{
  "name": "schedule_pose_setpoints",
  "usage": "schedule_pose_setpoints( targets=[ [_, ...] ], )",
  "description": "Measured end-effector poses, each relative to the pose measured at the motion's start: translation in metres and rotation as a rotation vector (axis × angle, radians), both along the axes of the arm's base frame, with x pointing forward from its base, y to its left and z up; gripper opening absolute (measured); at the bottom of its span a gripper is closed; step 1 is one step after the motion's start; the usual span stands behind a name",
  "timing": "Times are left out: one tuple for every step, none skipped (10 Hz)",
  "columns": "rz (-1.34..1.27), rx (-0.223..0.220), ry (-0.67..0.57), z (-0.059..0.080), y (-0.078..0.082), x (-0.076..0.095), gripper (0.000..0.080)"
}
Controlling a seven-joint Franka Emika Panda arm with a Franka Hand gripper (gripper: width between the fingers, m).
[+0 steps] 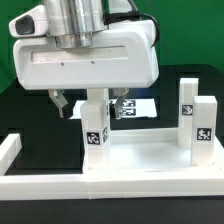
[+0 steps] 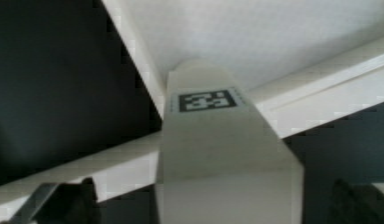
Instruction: Assemble desk
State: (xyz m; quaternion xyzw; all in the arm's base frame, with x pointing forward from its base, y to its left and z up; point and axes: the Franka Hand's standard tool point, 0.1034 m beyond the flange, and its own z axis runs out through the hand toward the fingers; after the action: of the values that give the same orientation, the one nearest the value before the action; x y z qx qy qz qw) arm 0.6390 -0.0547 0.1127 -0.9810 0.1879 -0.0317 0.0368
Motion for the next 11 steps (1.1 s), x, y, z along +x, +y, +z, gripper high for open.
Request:
schedule_pose_setpoints(
  targets=[
    [-0.02,0.001,0.001,0.0,-0.0003,0.0,0.0551],
    [-0.02,0.001,0.001,0.0001,-0.0004,0.0,0.0415],
    [-0.097,0.007,0.006,0.0,-0.0002,0.0,0.0415],
    [-0.173,0.013,0.01,0.0001,-0.001,0.0,0.0287],
    [-0.209,0.015,0.012,0.0001,-0.0012,-0.0001,0.0287],
    [-0.318,0.022,0.019,-0.0002,-0.0016,-0.0002,0.0287],
    [-0.444,0.027,0.028,-0.0008,-0.0025,-0.0005,0.0287],
    [-0.527,0.035,0.033,-0.0007,-0.0044,-0.0008,0.0287],
    [-0.698,0.049,0.051,-0.0004,-0.0044,-0.0016,0.0287],
    [-0.865,0.061,0.064,-0.0007,-0.0053,-0.0024,0.0287],
    [-0.994,0.084,0.074,-0.0011,-0.0055,-0.0026,0.0287]
  ],
)
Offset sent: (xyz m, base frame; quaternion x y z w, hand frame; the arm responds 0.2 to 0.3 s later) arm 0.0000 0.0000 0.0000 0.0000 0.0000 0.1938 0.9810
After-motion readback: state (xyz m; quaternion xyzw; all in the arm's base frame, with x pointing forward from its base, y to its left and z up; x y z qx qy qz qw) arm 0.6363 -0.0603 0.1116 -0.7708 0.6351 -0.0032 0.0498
